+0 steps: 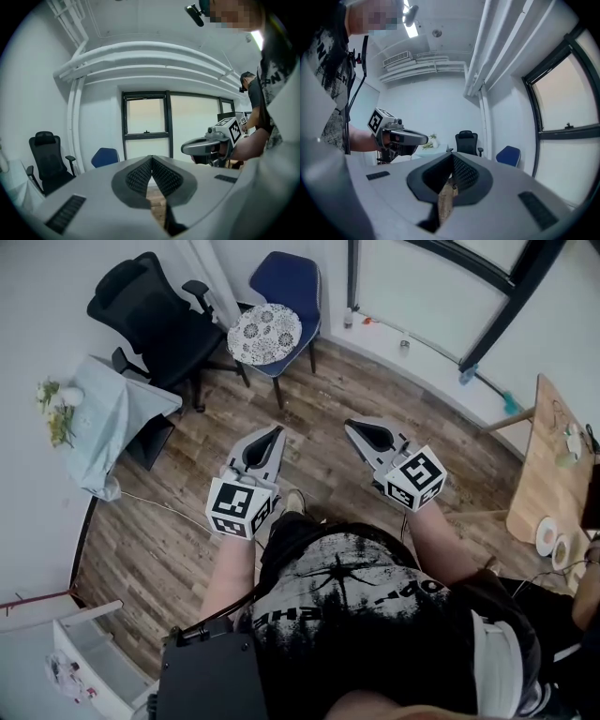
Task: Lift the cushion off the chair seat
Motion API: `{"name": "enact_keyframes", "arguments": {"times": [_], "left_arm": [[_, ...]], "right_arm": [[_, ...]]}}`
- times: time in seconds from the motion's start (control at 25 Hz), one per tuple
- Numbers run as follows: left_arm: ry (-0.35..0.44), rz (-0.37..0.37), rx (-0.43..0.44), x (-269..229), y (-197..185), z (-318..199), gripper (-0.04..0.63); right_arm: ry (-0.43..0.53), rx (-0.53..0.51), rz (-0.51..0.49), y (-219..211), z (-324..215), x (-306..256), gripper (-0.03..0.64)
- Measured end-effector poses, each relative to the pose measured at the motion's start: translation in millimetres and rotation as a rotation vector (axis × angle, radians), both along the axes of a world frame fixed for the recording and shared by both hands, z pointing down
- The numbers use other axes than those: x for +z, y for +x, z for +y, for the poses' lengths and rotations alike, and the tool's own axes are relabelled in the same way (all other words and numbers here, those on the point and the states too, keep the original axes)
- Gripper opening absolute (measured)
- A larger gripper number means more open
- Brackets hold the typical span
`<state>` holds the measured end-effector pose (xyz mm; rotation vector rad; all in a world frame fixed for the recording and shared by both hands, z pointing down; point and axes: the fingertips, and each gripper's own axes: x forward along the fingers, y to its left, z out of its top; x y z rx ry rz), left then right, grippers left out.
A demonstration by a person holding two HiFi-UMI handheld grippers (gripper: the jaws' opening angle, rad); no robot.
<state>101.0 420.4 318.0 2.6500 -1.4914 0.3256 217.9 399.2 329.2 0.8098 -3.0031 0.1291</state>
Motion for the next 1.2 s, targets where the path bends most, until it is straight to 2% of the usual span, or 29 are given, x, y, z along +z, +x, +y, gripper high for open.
{"name": "enact_keyframes", "arguments": {"times": [0.28,0.64,1.0,1.2], "left_arm": [[0.022,0.016,-0.024,-7.0,-13.2,-11.9,0.012],[0.01,0.068,-0.012,1.9,-34.1,-38.9,0.012],[-0.024,0.075,0.04,16.5,-78.3,-102.2,0.012],[-0.036,0.05,0.087,19.5,-103.3,-144.4,0.012]], "right_arm": [[0.024,0.001,-0.013,-4.4,-10.8,-6.3,0.015],[0.033,0.023,-0.004,-25.8,-35.4,-3.6,0.015],[0.024,0.059,0.017,-74.4,-93.4,1.8,0.015],[0.025,0.094,0.01,-105.0,-130.9,-2.4,0.015]]}}
